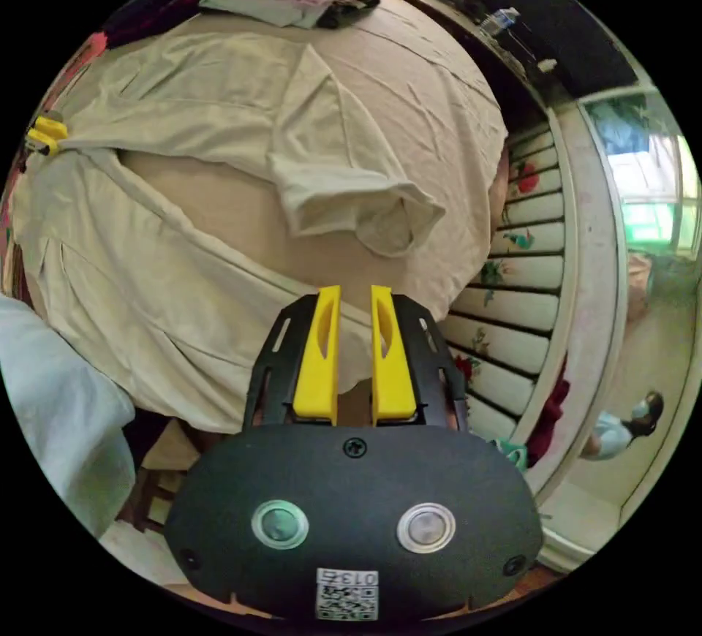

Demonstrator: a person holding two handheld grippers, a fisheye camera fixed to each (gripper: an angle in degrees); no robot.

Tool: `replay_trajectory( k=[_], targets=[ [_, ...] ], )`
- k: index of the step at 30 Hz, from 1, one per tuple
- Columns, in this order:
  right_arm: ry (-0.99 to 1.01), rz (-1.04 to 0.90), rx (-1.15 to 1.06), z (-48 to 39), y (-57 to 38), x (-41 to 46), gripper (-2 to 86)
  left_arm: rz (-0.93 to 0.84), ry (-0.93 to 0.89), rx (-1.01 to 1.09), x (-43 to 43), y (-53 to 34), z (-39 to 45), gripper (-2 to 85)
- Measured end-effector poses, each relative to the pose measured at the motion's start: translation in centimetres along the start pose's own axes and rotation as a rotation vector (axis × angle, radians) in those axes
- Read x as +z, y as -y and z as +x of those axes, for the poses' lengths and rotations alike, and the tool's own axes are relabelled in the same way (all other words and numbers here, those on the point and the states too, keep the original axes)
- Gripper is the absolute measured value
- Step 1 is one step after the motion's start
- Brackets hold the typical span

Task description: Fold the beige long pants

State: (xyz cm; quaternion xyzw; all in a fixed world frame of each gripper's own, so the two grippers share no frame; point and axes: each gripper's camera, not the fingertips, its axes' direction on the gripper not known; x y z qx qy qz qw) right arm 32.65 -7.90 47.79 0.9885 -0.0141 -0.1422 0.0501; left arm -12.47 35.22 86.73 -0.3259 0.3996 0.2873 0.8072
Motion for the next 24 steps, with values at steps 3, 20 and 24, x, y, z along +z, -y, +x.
replay_trajectory(
  k=[3, 20, 24],
  targets=[
    [0.131, 0.134, 0.209, 3.7, -3.4, -1.2, 13.4, 0.154, 0.030, -0.110, -3.6, -1.2, -2.7, 9.3],
    [0.237, 0.312, 0.066, 7.8, 1.9, -2.4, 1.5, 0.002, 0.308, -0.246, -1.8, 5.5, -10.4, 0.1],
    [0.232, 0.473, 0.268, 16.9, 2.4, -7.6, 1.8, 0.110, 0.388, -0.224, -4.4, 6.4, -9.6, -0.2]
  ],
)
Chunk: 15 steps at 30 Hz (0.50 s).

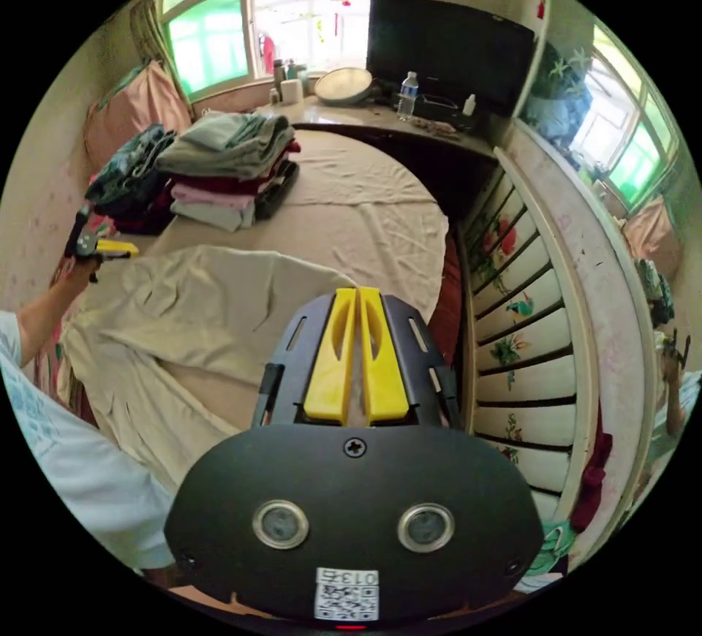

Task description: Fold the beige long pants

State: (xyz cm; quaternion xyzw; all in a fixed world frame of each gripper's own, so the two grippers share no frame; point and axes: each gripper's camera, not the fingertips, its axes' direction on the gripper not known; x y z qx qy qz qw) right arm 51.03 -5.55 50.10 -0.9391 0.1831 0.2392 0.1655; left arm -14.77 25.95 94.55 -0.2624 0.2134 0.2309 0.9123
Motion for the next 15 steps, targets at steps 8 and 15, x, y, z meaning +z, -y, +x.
replay_trajectory(
  k=[8, 15],
  targets=[
    [0.131, -0.095, 0.358, 10.6, 7.3, 7.2, 10.0, -0.005, -0.015, -0.100, 0.3, 2.4, -1.7, 1.0],
    [0.077, -0.124, 0.402, 11.9, 0.4, 9.5, 13.3, 0.030, 0.030, -0.026, 0.0, -0.4, 0.7, 8.3]
  ],
)
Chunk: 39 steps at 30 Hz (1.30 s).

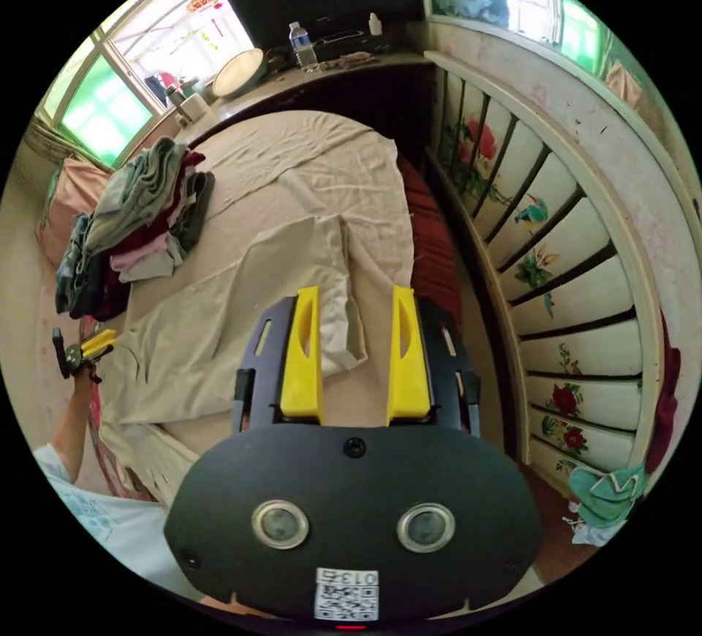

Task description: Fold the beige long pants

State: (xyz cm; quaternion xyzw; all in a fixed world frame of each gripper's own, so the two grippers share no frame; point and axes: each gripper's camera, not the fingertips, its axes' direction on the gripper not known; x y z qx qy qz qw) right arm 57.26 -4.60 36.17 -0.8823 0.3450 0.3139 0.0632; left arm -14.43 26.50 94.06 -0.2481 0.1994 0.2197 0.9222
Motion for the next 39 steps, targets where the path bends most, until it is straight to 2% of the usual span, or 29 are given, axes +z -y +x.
replay_trajectory(
  k=[4, 6, 11, 15, 17, 21, 22, 24, 26, 30, 33, 34, 35, 37, 39],
  targets=[
    [-0.027, -0.113, -0.077, -1.2, -1.5, 4.3, 9.9, -0.061, -0.034, 0.016, 1.7, 0.0, 1.6, 9.8],
    [-0.093, -0.228, -0.118, -2.2, -1.8, 7.0, 3.7, -0.099, -0.025, 0.023, 2.5, 0.5, 2.3, 10.6],
    [-0.136, -0.101, -0.079, -1.4, -1.6, 4.3, 2.3, -0.093, -0.008, 0.043, 2.3, 2.0, 4.0, 10.3],
    [-0.161, -0.293, -0.049, 1.2, -2.1, 6.4, 4.4, -0.106, -0.061, 0.019, 3.2, 2.5, 4.0, 9.0],
    [-0.145, -0.219, -0.030, 1.7, -2.9, 5.3, 6.6, -0.059, -0.063, -0.027, 1.6, 2.3, 3.7, 7.1],
    [-0.232, 0.125, -0.019, 0.5, -5.6, -0.9, 7.9, 0.045, -0.018, -0.052, -2.4, 0.4, 3.5, 8.0],
    [-0.233, 0.151, -0.048, -0.2, -6.1, -1.2, 7.9, 0.055, 0.006, -0.064, -3.5, -0.7, 3.6, 8.3],
    [-0.174, 0.103, -0.240, -3.6, -7.5, -0.7, 6.9, 0.028, 0.019, -0.082, -4.4, -2.5, 3.8, 8.4],
    [-0.164, 0.069, -0.339, -6.3, -8.9, 0.8, 5.3, -0.029, 0.070, -0.115, -5.0, -5.4, 4.3, 8.4],
    [-0.296, 0.109, -0.497, -11.8, -12.0, 5.3, 2.4, -0.151, 0.183, -0.139, -4.0, -8.9, 5.3, 7.6],
    [-0.306, -0.001, -0.502, -12.6, -11.6, 8.8, 0.8, -0.228, 0.158, -0.149, -2.0, -10.2, 5.0, 3.1],
    [-0.294, -0.043, -0.495, -12.5, -11.3, 9.5, 0.7, -0.143, 0.144, -0.174, -2.4, -10.5, 4.5, 2.2],
    [-0.272, -0.090, -0.466, -12.0, -10.8, 10.1, 0.4, -0.148, 0.135, -0.214, -2.3, -10.6, 3.8, 1.7],
    [-0.251, -0.060, -0.393, -11.4, -10.3, 9.0, 0.2, -0.163, 0.106, -0.325, -3.4, -10.7, 2.4, 1.9],
    [-0.214, 0.021, -0.394, -11.9, -10.8, 6.4, 0.1, -0.084, 0.096, -0.334, -6.1, -11.3, 2.4, 3.1]
  ],
)
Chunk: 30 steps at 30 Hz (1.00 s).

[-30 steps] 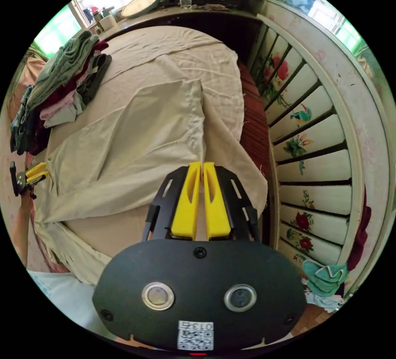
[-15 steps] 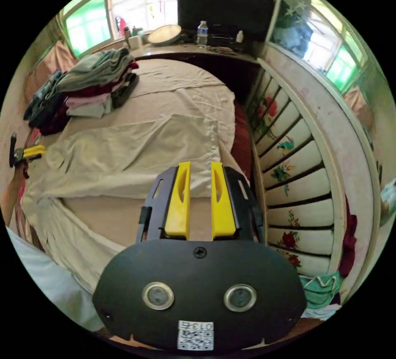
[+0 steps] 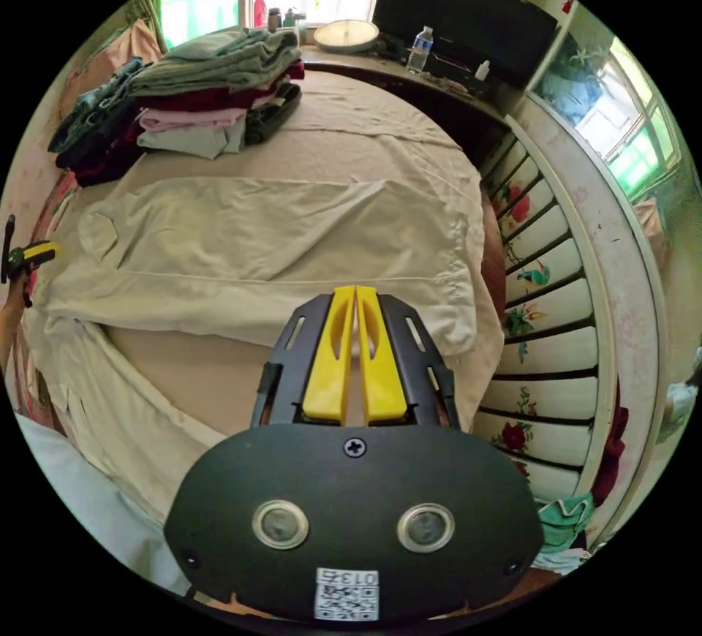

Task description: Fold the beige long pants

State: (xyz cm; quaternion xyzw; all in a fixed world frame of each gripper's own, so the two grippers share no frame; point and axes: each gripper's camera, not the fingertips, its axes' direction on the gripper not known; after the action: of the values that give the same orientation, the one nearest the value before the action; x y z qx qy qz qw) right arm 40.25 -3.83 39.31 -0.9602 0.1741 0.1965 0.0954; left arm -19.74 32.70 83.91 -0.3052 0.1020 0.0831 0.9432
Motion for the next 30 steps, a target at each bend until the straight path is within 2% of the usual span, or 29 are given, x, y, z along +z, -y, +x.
replay_trajectory(
  k=[1, 6, 11, 14, 17, 20, 23, 26, 29, 30],
  targets=[
    [0.007, 0.017, -0.009, -0.3, -0.3, -0.7, 0.1, 0.041, -0.003, 0.007, -1.8, -1.0, -0.1, 4.4],
    [0.222, 0.041, -0.167, -6.6, -5.4, -4.0, -0.1, -0.019, 0.046, 0.042, -6.0, -7.1, 0.7, 5.8],
    [0.270, -0.031, -0.172, -11.2, -9.3, -1.5, -0.1, -0.115, 0.099, -0.028, -6.2, -13.4, 0.9, 4.8],
    [0.193, -0.156, -0.162, -12.5, -9.6, 1.9, -0.1, -0.123, 0.062, -0.053, -5.7, -14.2, 0.0, 3.2],
    [0.178, -0.063, -0.070, -11.0, -9.4, -0.7, -0.1, -0.107, 0.016, -0.110, -8.3, -13.6, -1.2, 2.6],
    [0.187, 0.017, -0.062, -10.2, -11.2, -4.6, -0.1, -0.020, 0.049, -0.070, -12.1, -14.3, -0.1, 2.8],
    [0.199, -0.037, -0.069, -10.6, -14.2, -5.5, -0.1, -0.032, -0.018, 0.018, -13.3, -15.6, 2.3, 3.1],
    [0.210, -0.089, -0.031, -11.3, -16.4, -4.6, 0.0, -0.114, 0.091, 0.094, -12.3, -16.3, 4.7, 2.9],
    [0.168, -0.222, -0.012, -11.7, -16.9, -1.5, 0.1, -0.089, 0.044, 0.038, -12.0, -16.3, 4.0, 2.3],
    [0.174, -0.193, 0.009, -11.3, -16.8, -1.8, 0.1, -0.090, 0.017, 0.015, -12.1, -16.1, 3.6, 2.2]
  ],
)
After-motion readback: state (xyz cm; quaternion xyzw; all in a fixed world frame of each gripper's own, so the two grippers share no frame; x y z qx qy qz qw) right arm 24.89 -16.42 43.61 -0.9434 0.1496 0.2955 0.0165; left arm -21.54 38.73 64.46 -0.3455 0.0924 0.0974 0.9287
